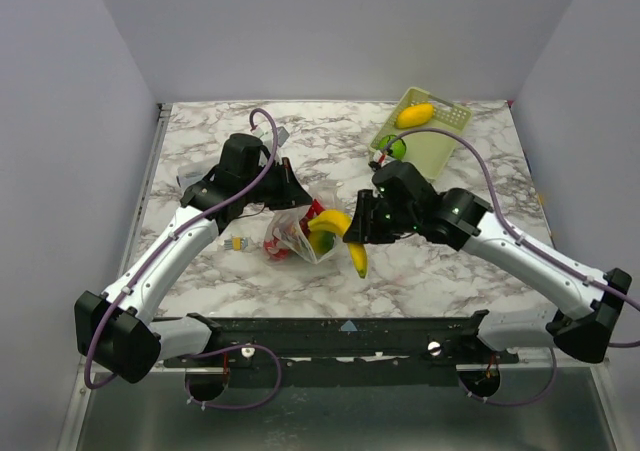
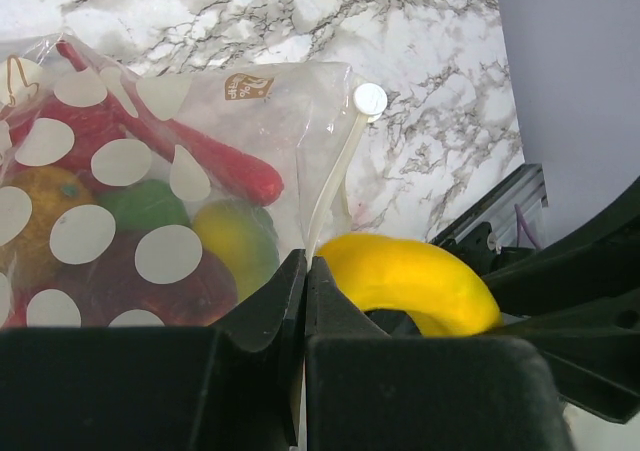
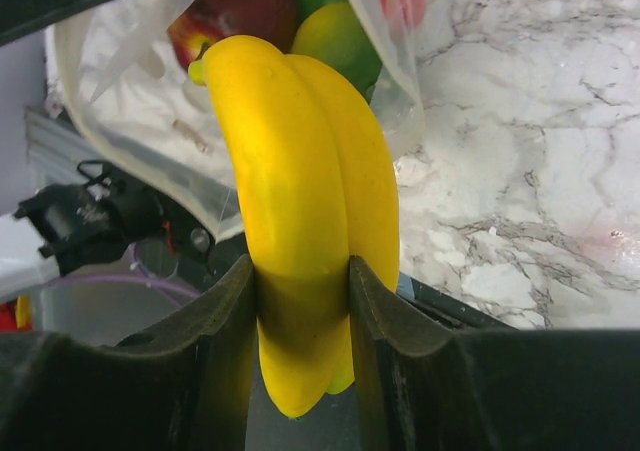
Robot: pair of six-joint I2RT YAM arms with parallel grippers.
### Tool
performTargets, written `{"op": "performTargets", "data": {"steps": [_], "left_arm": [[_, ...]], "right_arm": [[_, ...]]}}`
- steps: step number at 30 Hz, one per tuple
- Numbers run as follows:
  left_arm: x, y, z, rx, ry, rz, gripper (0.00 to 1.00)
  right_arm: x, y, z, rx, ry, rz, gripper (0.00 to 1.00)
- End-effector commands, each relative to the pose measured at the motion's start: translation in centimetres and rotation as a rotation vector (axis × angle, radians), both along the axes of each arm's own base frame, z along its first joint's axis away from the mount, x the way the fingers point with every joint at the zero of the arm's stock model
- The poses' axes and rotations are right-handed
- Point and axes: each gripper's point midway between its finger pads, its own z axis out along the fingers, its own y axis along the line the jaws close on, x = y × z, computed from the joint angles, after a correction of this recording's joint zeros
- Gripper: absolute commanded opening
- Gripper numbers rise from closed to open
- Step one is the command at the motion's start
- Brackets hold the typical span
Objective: Place the food in the zip-top bag and seal the zipper
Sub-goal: Place the fake fruit in the zipper food storage bag.
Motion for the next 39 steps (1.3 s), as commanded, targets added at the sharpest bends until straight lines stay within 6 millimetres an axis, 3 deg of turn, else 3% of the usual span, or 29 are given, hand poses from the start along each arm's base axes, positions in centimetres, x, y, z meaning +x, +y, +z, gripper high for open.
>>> {"op": "performTargets", "data": {"steps": [1,10,20,29,39], "left_arm": [[0.2,0.2,0.7,-0.007,-0.031,0.005,0.0],[-0.2,0.0,1.3,-0.036,-0.039,-0.01,0.0],[-0.4,-0.2,1.4,-0.051,-0.031,-0.019,0.0],[-0.6,-0.4,1.5,-0.062,-0.028,-0.027,0.0],[-0.7,-0.5,1.7,-0.072,-0.026,-0.036,0.0]], "right_arm": [[1.4,0.1,-1.2,-0.132,0.004,-0.134,0.0],[3.9,2.8,-2.0,-0.231,-0.025,-0.242,0.02],[5.3,2.2,-1.9,-0.31,-0.066,-0.31,0.02],[7.0,5.1,-2.0,-0.24,-0.098,-0.303,0.04],[8.4,5.9,-3.1,-0.299,-0.115,-0.283,0.05]]}}
